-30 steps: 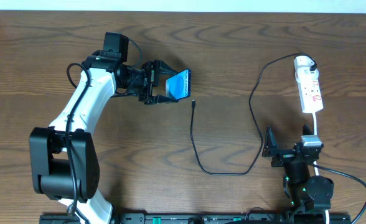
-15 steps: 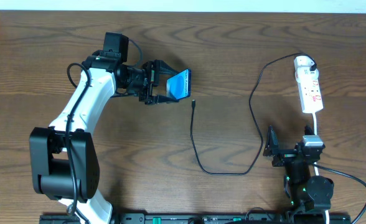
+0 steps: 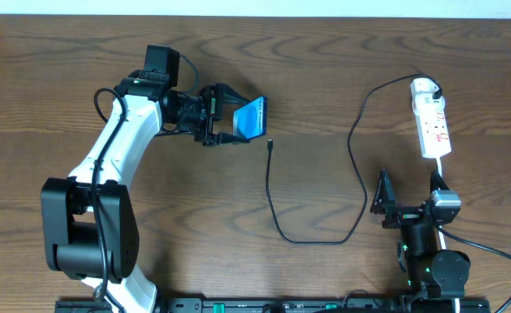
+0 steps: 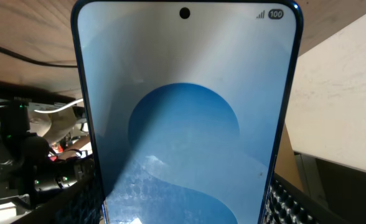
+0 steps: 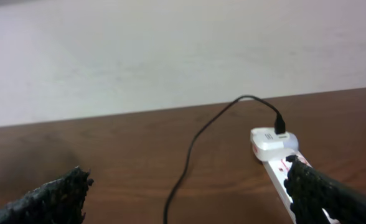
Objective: Plug charger to phone and switch on socket
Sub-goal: 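Raise the right gripper and swing it up past the power strip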
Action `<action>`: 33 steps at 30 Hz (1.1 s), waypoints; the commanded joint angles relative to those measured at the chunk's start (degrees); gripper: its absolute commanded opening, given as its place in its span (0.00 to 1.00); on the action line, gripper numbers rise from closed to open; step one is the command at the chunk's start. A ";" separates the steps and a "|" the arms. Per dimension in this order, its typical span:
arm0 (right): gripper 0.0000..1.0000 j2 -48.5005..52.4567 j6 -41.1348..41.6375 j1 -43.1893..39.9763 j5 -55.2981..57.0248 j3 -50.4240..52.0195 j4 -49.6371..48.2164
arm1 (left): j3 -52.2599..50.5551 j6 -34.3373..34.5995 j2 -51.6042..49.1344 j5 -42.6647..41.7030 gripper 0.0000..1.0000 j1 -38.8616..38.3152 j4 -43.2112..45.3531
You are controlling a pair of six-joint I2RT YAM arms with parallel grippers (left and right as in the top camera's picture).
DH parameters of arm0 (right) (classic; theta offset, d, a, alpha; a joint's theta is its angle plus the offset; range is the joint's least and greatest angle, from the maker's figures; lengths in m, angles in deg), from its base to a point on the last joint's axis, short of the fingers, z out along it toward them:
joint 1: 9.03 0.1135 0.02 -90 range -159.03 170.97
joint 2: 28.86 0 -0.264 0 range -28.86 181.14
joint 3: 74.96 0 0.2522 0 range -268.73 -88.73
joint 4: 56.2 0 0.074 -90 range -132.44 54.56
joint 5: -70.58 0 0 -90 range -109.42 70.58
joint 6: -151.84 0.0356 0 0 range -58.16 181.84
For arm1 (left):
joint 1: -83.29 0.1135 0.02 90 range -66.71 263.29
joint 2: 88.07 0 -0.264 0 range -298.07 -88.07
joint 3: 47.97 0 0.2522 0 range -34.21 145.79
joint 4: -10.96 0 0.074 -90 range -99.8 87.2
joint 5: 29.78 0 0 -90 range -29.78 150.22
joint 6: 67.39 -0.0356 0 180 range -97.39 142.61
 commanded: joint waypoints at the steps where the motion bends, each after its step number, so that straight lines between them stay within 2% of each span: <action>1: 0.99 2.45 1.92 -0.13 -3.39 -1.22 -1.62 | 1.49 0.31 1.86 -2.97 0.64 0.31 0.17; 11: 0.99 15.28 1.90 -0.15 -5.97 -12.09 -2.12 | 1.49 0.31 1.86 -2.97 0.64 0.31 0.17; 22: 0.99 34.47 1.90 -0.15 -12.22 -27.15 -1.25 | 1.49 0.28 1.86 -2.99 0.64 0.28 0.17; 29: 0.99 42.82 1.66 -1.60 -16.13 -35.47 3.28 | 1.49 0.28 1.86 -3.19 0.64 0.31 0.17; 33: 0.99 48.74 1.66 -5.99 -22.91 -42.82 8.26 | 1.49 0.31 1.86 -3.17 0.64 0.31 0.17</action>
